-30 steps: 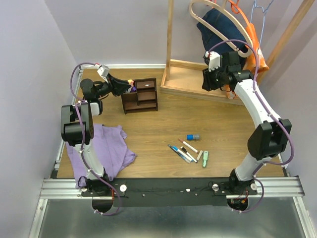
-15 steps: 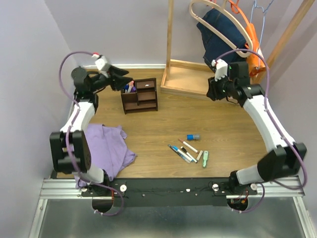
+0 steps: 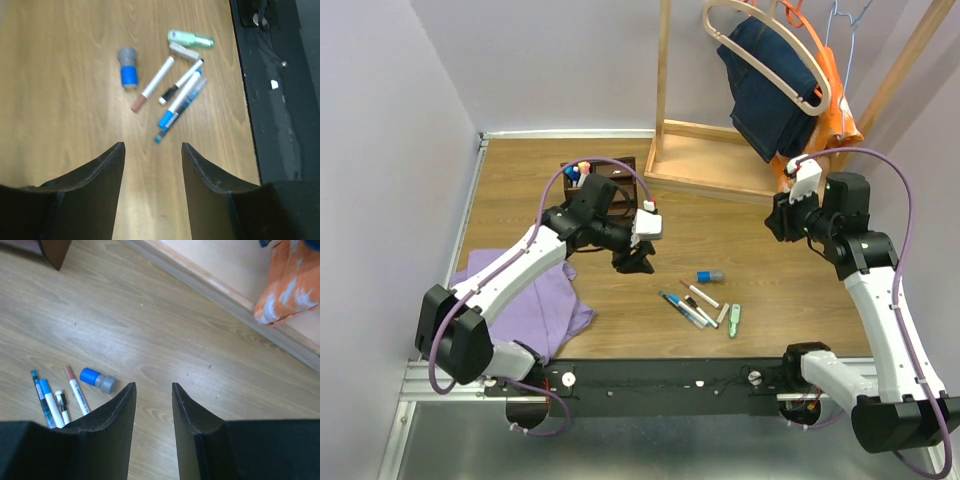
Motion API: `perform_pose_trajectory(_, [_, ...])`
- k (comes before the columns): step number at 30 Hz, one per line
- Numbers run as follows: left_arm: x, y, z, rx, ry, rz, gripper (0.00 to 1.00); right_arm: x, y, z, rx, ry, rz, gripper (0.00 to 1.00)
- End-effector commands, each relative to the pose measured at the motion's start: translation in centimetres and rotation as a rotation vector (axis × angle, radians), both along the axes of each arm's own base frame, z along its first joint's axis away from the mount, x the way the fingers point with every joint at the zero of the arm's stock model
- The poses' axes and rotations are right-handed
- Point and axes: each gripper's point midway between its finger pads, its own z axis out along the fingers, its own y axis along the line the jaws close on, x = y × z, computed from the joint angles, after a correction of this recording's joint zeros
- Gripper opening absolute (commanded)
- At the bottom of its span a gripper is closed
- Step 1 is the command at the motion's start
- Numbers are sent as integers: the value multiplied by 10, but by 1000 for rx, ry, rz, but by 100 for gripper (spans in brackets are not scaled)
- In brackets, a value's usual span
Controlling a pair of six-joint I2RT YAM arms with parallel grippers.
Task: Sort the stationery into containers
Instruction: Pick up the pen from the center of the board.
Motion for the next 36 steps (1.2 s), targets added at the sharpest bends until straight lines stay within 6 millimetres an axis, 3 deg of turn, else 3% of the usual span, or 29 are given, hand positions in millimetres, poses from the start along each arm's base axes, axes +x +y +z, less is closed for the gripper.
perform_pose_trajectory(1, [6, -2, -23, 86, 150, 166, 54, -21, 14, -23, 23, 99, 110, 43])
perform_pose_trajectory(3, [11, -1, -15, 83, 145, 196, 53, -22, 32, -28, 89, 148, 183, 43])
perform_pose_trajectory(5, [21, 4, -5, 80, 102, 243, 52, -19, 49, -46, 107, 228, 226, 40])
perform_pose_trajectory(7, [41, 12, 17, 18, 71, 365, 53, -14, 65, -57, 70, 241, 253, 39])
perform_pose_trajectory(8, [52, 22, 17, 7, 67, 450, 53, -21, 88, -68, 35, 270, 328, 39])
perform_pose_trajectory(10, [83, 50, 39, -87, 53, 632, 55, -18, 97, -81, -43, 277, 326, 39])
perform_pose_trajectory(13, [115, 100, 40, -122, 98, 915, 59, -16, 116, -106, -117, 327, 343, 40])
perform_pose_trajectory(16, [130, 144, 43, -132, 84, 1102, 60, -16, 139, -126, -158, 350, 360, 40])
perform_pose_trajectory(19, [131, 164, 52, -152, 45, 1167, 62, -16, 150, -144, -167, 422, 336, 38])
perform_pose_trajectory(23, [128, 183, 57, -166, -6, 1208, 63, -14, 149, -166, -199, 498, 307, 38])
perform_pose_trajectory(31, [120, 190, 51, -170, -7, 1220, 63, -7, 168, -185, -176, 559, 311, 39])
perform_pose_trajectory(36, [117, 192, 47, -170, -5, 1220, 63, -18, 181, -194, -198, 587, 356, 41])
